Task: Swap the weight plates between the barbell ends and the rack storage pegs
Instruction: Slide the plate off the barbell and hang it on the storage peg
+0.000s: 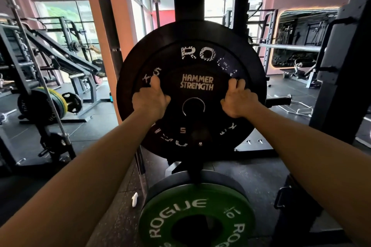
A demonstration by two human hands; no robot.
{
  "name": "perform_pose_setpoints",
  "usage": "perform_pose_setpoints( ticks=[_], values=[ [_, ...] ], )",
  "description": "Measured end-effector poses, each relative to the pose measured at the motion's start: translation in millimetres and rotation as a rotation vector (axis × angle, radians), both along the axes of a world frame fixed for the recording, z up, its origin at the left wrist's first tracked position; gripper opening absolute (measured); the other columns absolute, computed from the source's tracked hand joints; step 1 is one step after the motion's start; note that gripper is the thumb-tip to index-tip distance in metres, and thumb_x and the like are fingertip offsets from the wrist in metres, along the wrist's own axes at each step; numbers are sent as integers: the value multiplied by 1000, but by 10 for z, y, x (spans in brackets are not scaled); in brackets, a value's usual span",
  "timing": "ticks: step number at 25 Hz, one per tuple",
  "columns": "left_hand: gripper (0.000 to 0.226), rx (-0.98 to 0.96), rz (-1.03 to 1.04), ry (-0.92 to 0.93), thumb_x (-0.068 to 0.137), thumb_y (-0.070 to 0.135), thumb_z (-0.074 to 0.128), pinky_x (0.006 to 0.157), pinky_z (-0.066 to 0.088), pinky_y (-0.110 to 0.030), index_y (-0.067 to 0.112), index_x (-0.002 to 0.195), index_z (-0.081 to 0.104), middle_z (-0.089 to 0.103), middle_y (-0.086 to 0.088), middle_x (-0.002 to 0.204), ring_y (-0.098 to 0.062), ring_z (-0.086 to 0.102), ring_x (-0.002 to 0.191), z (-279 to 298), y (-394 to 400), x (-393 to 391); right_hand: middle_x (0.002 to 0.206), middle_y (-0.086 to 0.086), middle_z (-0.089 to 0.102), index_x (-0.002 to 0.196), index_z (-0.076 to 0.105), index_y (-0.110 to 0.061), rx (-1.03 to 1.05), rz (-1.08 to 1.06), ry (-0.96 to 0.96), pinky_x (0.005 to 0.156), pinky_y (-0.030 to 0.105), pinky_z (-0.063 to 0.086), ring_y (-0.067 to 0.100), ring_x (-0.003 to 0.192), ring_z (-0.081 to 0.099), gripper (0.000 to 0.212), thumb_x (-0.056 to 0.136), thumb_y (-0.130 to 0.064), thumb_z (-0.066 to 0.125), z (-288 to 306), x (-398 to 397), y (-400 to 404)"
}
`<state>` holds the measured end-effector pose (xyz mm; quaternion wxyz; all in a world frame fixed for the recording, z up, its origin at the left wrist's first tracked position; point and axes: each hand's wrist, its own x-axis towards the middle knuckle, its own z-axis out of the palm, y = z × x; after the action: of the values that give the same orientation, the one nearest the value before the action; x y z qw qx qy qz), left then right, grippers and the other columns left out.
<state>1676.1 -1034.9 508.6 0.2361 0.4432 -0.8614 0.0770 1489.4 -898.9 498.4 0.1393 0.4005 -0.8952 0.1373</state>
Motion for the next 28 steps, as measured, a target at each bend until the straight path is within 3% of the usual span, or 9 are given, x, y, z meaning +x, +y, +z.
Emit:
perform_pose_setpoints(
  ticks=[4,7,10,14,18,23,28],
  values=[
    [55,106,-66,-53,98,39,44,76,36,-41,15,140,17,62,-16,111,-35,60,100,96,-28,50,149,16,19,145,10,-11,106,6,-66,98,44,38,39,128,40,72,92,-34,54,132,56,87],
    [65,138,-124,-16,93,46,49,89,42,-45,15,144,23,56,-16,128,-37,56,114,207,14,193,149,16,22,145,13,-13,74,89,-78,102,49,36,39,132,35,76,88,-38,58,290,109,251],
    [62,154,-197,91,87,56,53,89,47,-46,16,132,40,57,-10,123,-33,58,106,321,108,286,147,16,29,144,18,-15,10,119,-70,105,51,36,39,132,36,74,87,-41,57,471,173,445],
    [57,96,-305,169,79,65,55,83,48,-40,25,119,48,56,-1,116,-25,58,100,520,530,436,143,13,37,143,23,-19,-43,130,-31,102,50,39,36,128,43,73,85,-47,56,668,353,929],
    [60,93,-387,161,77,69,56,91,46,-42,31,123,48,53,0,122,-27,57,109,662,1103,563,143,9,39,144,25,-24,-13,70,-13,102,50,38,33,129,44,74,84,-56,55,749,563,1552],
    [65,110,-524,156,70,75,59,95,46,-46,35,121,50,54,4,121,-25,58,111,699,1825,549,146,5,39,142,33,-30,-23,-37,-12,104,48,34,30,130,44,68,83,-53,58,765,717,2465],
    [69,162,-714,107,69,77,60,97,46,-45,35,123,51,54,0,119,-25,57,110,749,2587,164,153,6,32,147,28,-22,31,-197,-11,113,48,28,27,139,36,78,84,-59,55,775,638,3463]
  ],
)
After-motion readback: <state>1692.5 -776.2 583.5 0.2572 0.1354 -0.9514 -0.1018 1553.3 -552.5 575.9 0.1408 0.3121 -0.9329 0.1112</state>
